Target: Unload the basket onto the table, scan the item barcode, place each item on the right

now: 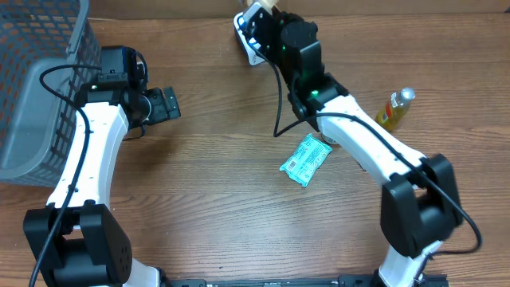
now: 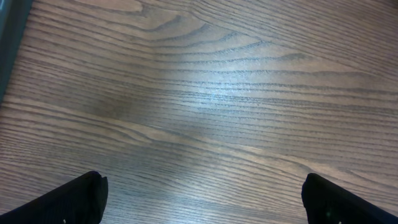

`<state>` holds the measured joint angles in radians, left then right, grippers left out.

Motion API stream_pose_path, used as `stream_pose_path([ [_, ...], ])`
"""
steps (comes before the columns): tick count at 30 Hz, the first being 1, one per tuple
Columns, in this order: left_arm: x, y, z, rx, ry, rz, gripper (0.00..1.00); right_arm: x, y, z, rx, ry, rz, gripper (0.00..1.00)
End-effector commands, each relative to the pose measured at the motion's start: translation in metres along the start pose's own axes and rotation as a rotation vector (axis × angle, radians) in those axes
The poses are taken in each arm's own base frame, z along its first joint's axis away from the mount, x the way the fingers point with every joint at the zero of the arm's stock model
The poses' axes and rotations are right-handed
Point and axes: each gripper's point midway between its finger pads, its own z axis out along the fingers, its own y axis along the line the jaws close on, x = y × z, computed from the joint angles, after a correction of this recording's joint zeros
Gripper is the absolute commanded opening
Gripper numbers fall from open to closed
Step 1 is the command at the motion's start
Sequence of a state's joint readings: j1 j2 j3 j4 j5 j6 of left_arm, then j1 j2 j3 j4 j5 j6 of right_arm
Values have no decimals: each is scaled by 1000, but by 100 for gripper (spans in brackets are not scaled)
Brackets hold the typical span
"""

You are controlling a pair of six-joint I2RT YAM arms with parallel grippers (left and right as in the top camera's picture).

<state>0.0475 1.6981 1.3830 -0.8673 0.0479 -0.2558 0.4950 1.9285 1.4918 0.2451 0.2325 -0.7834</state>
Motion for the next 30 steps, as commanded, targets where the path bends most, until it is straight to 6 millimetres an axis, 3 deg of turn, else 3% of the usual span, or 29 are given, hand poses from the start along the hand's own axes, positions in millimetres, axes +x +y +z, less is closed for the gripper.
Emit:
stream_pose_path([
  [1, -7, -2, -7, 4, -27, 8, 100, 0, 11, 17, 14, -35, -81, 3],
  [7, -7, -2, -7, 4, -27, 8, 99, 14, 25, 39, 71, -84, -119, 3],
  [17, -7, -2, -7, 4, -28, 8, 100, 33, 52, 55, 41, -125, -120, 3],
  [26, -7, -2, -7, 4, -28, 8, 100, 79, 68, 75, 32, -75, -123, 3],
  [30, -7, -2, -7, 4, -28, 8, 100, 87, 67, 77, 25, -60, -89, 3],
])
